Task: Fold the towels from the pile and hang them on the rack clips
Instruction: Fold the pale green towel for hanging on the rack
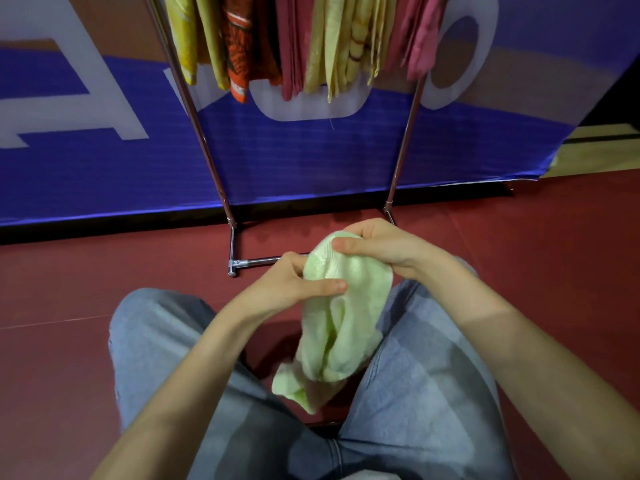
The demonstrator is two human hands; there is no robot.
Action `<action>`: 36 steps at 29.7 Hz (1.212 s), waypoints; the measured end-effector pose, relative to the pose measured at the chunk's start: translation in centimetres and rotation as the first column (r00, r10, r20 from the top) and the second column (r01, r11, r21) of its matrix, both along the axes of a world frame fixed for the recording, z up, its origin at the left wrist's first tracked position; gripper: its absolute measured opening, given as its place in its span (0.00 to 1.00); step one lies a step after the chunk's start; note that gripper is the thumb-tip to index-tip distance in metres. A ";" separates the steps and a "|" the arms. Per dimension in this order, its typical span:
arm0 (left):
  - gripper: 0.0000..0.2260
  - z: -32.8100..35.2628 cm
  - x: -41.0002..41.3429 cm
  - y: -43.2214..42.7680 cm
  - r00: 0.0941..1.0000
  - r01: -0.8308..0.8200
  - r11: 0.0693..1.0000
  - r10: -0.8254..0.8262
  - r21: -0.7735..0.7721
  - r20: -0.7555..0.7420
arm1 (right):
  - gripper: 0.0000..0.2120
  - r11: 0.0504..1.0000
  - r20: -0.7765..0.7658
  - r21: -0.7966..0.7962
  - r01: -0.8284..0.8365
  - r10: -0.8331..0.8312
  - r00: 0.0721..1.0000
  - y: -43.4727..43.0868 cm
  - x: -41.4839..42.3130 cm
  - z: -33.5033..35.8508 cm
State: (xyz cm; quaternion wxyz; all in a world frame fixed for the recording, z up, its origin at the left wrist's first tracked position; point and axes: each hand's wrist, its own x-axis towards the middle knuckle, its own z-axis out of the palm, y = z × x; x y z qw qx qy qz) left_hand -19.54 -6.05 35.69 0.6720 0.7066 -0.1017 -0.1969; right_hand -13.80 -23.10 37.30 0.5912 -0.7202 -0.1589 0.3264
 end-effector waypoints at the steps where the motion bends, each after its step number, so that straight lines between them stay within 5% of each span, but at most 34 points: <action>1: 0.02 -0.1 0.1 -0.3 0.999 -0.006 1.000 0.005 0.023 0.039 | 0.16 1.000 -0.016 0.010 0.007 -0.007 1.000 -0.1 -0.1 -0.2; 6: 0.06 -0.4 0.0 -1.3 0.992 0.093 0.993 -0.085 0.079 -0.091 | 0.05 1.000 -0.044 0.003 0.001 -0.001 0.999 0.2 -0.1 0.4; 13: 0.13 -0.2 -0.3 -1.9 0.979 0.074 0.997 -0.070 0.012 -0.193 | 0.08 0.995 -0.001 -0.099 -0.031 0.031 1.000 0.4 0.0 0.5; 23: 0.06 -0.3 -1.1 -1.1 0.947 -0.319 0.943 0.313 -0.100 -0.067 | 0.22 0.965 -0.299 0.212 0.152 -0.084 0.951 -2.1 -1.8 -3.0; 25: 0.07 -0.5 -1.2 -0.9 0.939 -0.343 0.935 0.339 -0.094 -0.057 | 0.22 0.965 -0.263 0.216 0.151 -0.091 0.960 -2.3 -2.1 -3.9; 28: 0.07 -0.9 -1.4 -0.8 0.953 -0.298 0.948 0.290 -0.112 -0.087 | 0.05 0.951 -0.155 0.221 0.216 -0.185 0.970 -2.2 -2.4 -3.9; 32: 0.14 -0.5 -1.3 -0.4 0.974 -0.190 0.966 0.164 -0.173 -0.155 | 0.13 0.956 -0.010 0.172 0.237 -0.239 0.971 -1.9 -2.3 -2.6; 36: 0.17 0.6 -0.2 -0.5 0.947 -0.296 0.947 0.275 -0.123 -0.164 | 0.15 0.972 0.064 0.137 0.192 -0.202 0.977 -1.7 -2.1 -1.9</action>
